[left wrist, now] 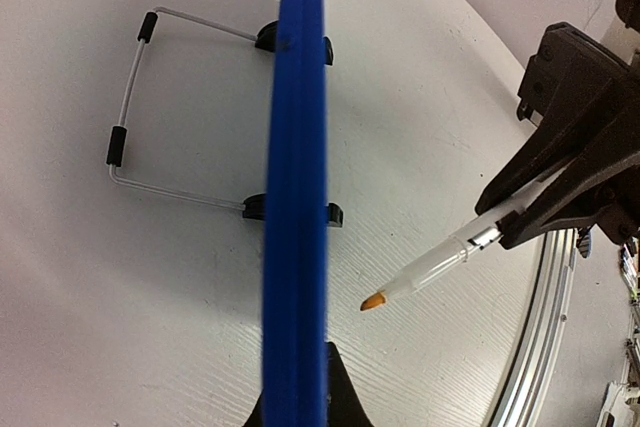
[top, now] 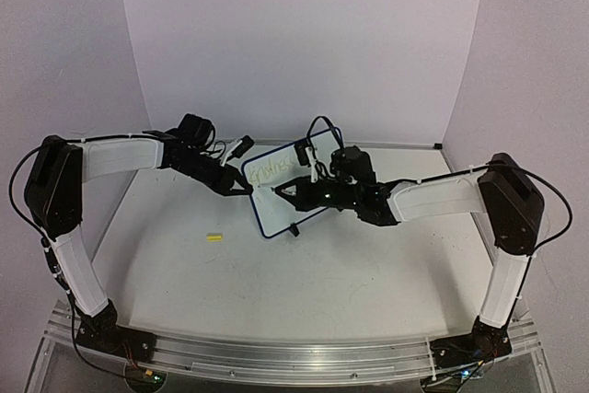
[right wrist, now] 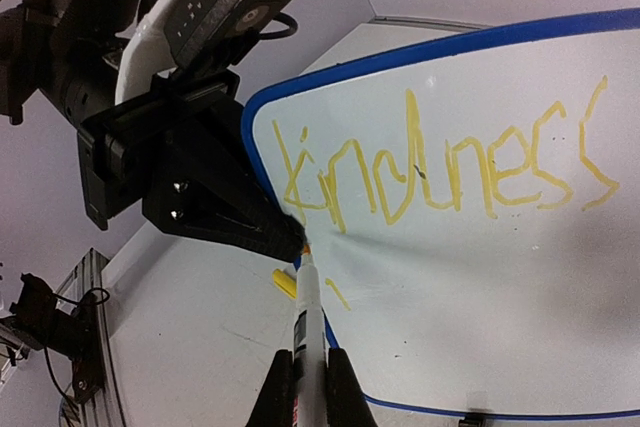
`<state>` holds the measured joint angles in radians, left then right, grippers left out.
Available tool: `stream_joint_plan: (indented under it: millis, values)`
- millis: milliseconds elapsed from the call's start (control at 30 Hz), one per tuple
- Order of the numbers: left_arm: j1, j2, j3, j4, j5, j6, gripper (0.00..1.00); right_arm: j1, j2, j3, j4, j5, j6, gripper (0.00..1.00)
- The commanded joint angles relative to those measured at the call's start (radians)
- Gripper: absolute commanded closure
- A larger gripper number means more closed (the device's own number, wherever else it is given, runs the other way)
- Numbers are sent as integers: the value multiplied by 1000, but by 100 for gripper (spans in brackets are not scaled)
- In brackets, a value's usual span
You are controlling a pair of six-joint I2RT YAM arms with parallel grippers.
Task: Write a sentence on the whiteboard
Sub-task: Write on the whiteboard with the whiteboard marker without the cap.
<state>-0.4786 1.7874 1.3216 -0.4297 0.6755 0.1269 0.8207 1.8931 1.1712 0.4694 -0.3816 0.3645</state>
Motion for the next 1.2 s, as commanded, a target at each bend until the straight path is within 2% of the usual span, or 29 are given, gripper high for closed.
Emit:
stream_joint_plan:
  millis: [0,667,1167]
  values:
    - [1,0,42,-15,-8,20,100,-1,34,36,-1,15,-1,100]
    - [1,3,45,-17,-8,19,100,-1,53,16,-31,62,-3,100]
    - [0,1,47,-18,-8,20,100,0,73,-31,-44,14,5,100]
